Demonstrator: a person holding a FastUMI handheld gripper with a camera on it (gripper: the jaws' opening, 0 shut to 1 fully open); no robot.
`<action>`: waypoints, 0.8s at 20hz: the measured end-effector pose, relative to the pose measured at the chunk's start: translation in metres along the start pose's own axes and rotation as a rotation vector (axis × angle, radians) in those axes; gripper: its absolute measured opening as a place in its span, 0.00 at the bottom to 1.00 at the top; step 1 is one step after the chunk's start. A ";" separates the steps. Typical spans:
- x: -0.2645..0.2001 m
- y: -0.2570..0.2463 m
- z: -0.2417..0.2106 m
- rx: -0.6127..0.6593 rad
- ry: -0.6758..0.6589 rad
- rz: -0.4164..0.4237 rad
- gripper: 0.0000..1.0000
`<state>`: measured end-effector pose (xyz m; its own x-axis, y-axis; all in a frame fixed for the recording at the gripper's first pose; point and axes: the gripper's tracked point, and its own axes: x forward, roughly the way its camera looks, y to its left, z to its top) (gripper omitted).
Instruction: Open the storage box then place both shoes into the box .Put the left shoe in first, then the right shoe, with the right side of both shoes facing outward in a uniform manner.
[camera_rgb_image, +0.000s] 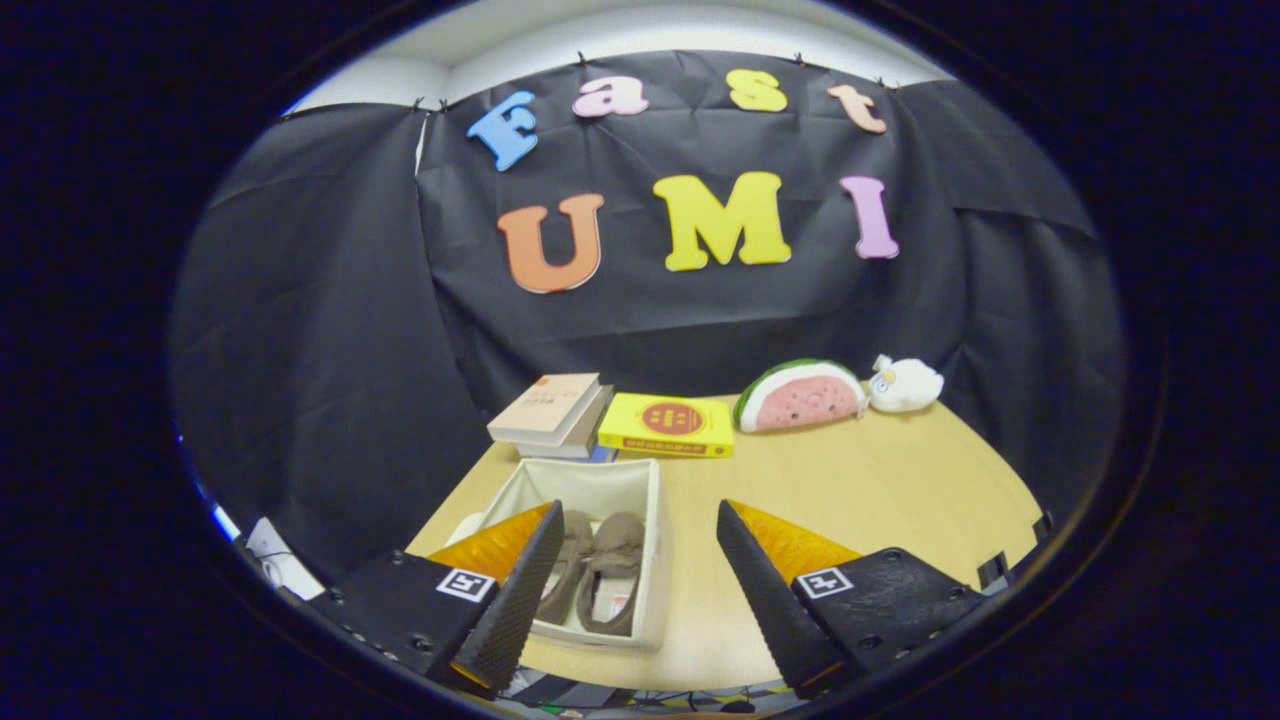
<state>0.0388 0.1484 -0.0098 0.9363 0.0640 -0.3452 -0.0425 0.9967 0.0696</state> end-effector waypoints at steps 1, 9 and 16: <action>-0.009 -0.007 0.008 -0.015 -0.054 -0.016 0.95; -0.074 -0.073 0.022 -0.070 -0.273 -0.083 0.96; -0.098 -0.138 0.018 -0.019 -0.323 -0.117 0.96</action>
<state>-0.0411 0.0039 0.0316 0.9971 -0.0669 -0.0350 0.0679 0.9973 0.0282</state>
